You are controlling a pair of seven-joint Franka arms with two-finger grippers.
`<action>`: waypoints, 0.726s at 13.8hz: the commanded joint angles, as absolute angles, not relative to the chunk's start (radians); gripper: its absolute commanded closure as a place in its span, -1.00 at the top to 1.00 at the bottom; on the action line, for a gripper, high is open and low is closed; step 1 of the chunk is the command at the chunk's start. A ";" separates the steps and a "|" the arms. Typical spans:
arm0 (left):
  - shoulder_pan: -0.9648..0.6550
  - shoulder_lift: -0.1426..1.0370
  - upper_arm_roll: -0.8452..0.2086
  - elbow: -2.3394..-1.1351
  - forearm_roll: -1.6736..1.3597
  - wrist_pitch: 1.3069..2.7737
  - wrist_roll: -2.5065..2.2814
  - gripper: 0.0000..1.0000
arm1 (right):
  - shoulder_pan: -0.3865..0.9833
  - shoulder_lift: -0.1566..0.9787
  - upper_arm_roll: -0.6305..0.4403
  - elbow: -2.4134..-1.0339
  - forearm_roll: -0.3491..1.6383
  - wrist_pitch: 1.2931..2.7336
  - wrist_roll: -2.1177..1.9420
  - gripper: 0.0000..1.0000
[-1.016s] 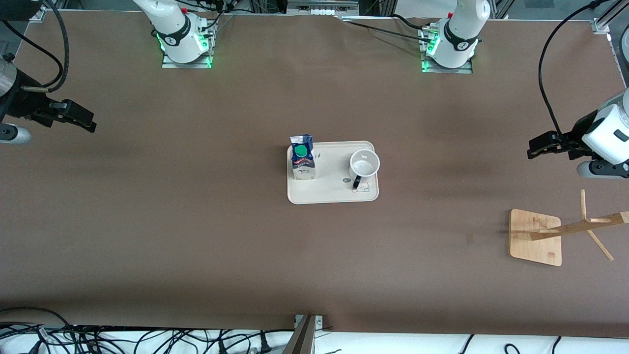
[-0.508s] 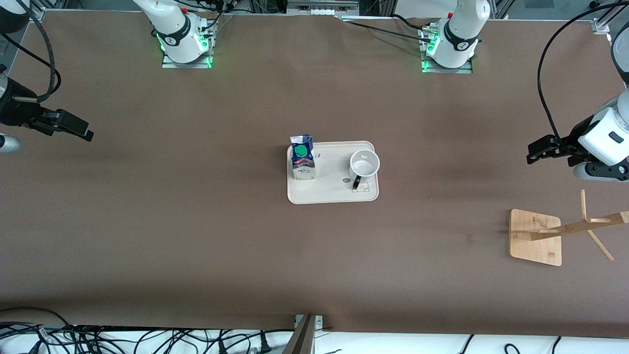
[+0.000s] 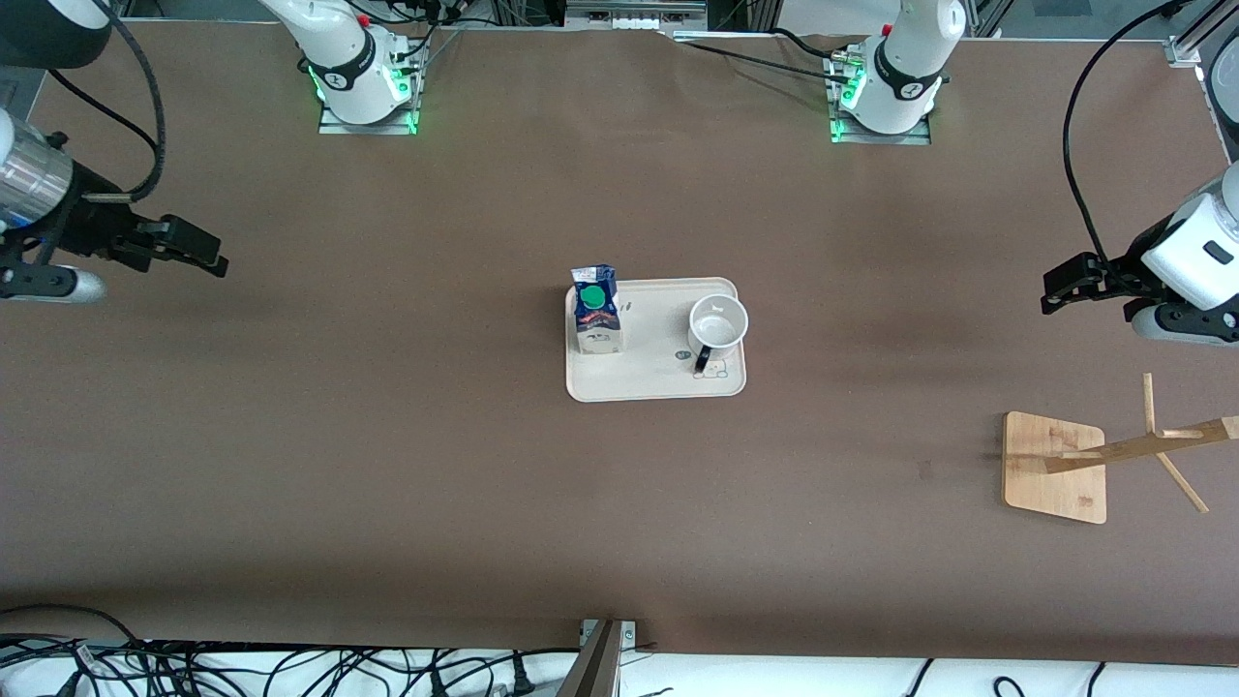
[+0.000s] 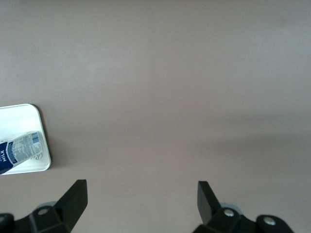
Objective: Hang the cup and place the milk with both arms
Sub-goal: 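Move the right gripper over the milk carton on the tray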
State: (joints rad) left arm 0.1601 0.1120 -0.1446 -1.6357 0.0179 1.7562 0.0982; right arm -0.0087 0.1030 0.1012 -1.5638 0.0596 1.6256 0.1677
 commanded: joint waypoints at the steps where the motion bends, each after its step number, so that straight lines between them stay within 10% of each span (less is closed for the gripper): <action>1: 0.152 0.084 -0.137 -1.678 0.015 1.772 0.106 1.00 | 0.087 0.142 0.087 -1.549 0.066 1.650 0.250 1.00; 10: 0.152 0.086 -0.130 -1.695 0.032 1.805 0.097 1.00 | 0.379 0.301 0.083 -1.516 0.066 1.862 0.501 1.00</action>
